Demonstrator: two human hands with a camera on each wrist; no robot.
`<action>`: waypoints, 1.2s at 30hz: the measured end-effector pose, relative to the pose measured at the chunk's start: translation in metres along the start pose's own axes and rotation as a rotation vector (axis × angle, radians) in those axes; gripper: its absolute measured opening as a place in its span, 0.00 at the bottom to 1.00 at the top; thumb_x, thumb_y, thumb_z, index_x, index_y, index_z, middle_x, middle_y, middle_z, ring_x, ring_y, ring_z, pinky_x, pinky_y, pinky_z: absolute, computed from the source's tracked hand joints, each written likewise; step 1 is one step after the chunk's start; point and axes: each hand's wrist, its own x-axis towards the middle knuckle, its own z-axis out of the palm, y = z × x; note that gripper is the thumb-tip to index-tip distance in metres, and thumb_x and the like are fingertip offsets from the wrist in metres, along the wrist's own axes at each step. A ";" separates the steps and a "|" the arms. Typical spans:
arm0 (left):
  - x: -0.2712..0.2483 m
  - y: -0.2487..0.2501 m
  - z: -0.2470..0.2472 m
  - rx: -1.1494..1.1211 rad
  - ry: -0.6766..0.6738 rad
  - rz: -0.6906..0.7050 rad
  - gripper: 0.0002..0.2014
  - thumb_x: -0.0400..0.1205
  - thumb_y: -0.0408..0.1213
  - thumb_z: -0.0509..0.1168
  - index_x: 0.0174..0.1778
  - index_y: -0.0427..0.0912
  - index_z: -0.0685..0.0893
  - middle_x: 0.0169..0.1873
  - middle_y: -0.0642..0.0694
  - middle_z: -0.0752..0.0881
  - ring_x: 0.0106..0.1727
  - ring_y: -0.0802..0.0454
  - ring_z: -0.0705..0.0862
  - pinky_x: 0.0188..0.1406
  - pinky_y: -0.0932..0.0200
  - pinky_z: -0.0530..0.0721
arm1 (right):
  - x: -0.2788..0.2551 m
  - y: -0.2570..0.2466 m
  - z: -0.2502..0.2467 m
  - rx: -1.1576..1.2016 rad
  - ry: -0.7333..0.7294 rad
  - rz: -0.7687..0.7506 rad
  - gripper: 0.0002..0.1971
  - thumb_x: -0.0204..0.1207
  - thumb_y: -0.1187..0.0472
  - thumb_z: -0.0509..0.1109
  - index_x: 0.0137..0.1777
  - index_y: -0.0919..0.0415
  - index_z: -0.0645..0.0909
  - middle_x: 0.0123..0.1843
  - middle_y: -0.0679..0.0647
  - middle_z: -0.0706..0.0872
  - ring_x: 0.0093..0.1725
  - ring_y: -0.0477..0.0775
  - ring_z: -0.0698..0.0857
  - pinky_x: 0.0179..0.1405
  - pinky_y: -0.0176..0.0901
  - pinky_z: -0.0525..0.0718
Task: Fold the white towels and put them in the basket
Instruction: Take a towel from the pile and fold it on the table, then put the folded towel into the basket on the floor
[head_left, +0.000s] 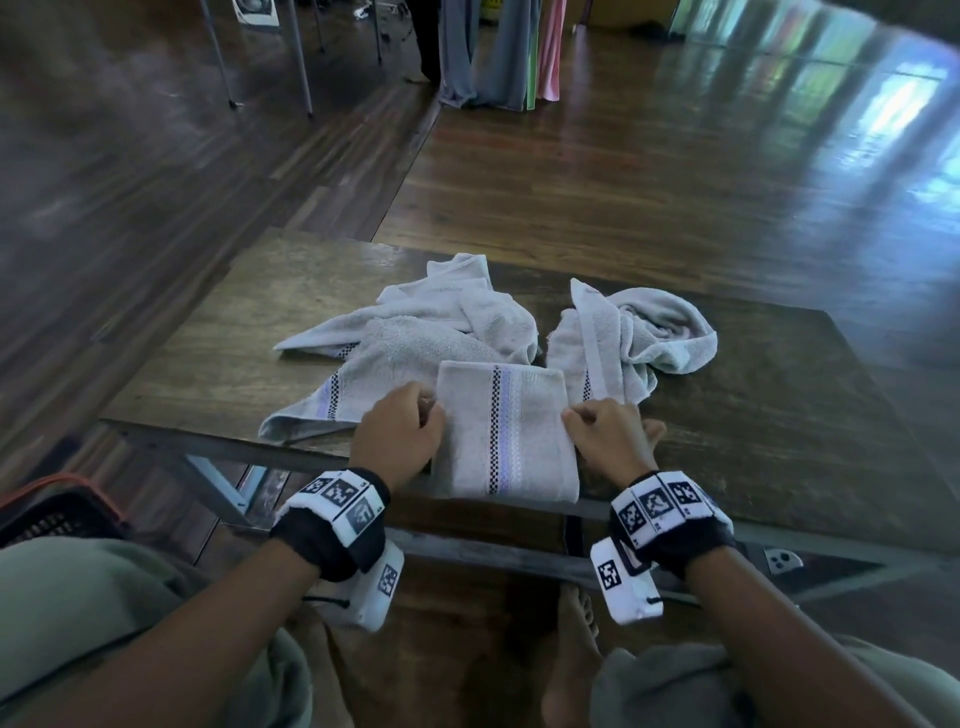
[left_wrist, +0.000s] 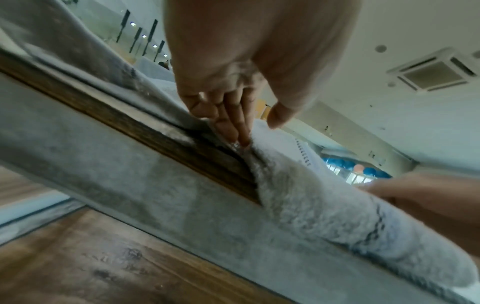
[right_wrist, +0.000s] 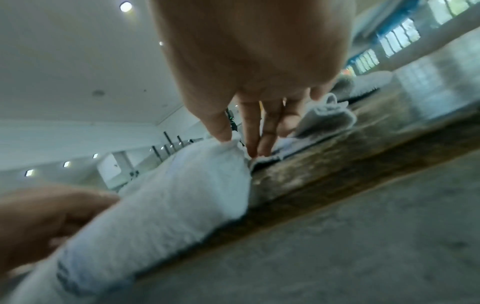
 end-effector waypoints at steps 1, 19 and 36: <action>0.001 0.002 0.000 -0.019 -0.067 -0.038 0.10 0.81 0.47 0.60 0.50 0.46 0.80 0.44 0.49 0.84 0.47 0.48 0.82 0.51 0.50 0.81 | 0.003 0.001 0.001 0.069 -0.058 0.030 0.20 0.73 0.42 0.59 0.30 0.53 0.83 0.32 0.47 0.85 0.47 0.52 0.81 0.60 0.56 0.70; 0.005 0.018 0.004 -0.344 -0.166 -0.265 0.10 0.82 0.45 0.62 0.45 0.41 0.74 0.40 0.48 0.80 0.43 0.51 0.78 0.33 0.59 0.73 | 0.008 -0.021 -0.017 0.609 -0.386 0.214 0.11 0.76 0.59 0.69 0.34 0.63 0.77 0.45 0.60 0.84 0.49 0.57 0.84 0.55 0.51 0.82; -0.042 0.061 -0.105 -0.669 -0.052 -0.127 0.12 0.82 0.35 0.63 0.61 0.40 0.79 0.57 0.44 0.84 0.57 0.47 0.82 0.56 0.52 0.82 | -0.069 -0.087 -0.090 0.903 -0.243 0.098 0.15 0.79 0.58 0.67 0.64 0.61 0.75 0.56 0.56 0.84 0.50 0.53 0.84 0.41 0.47 0.83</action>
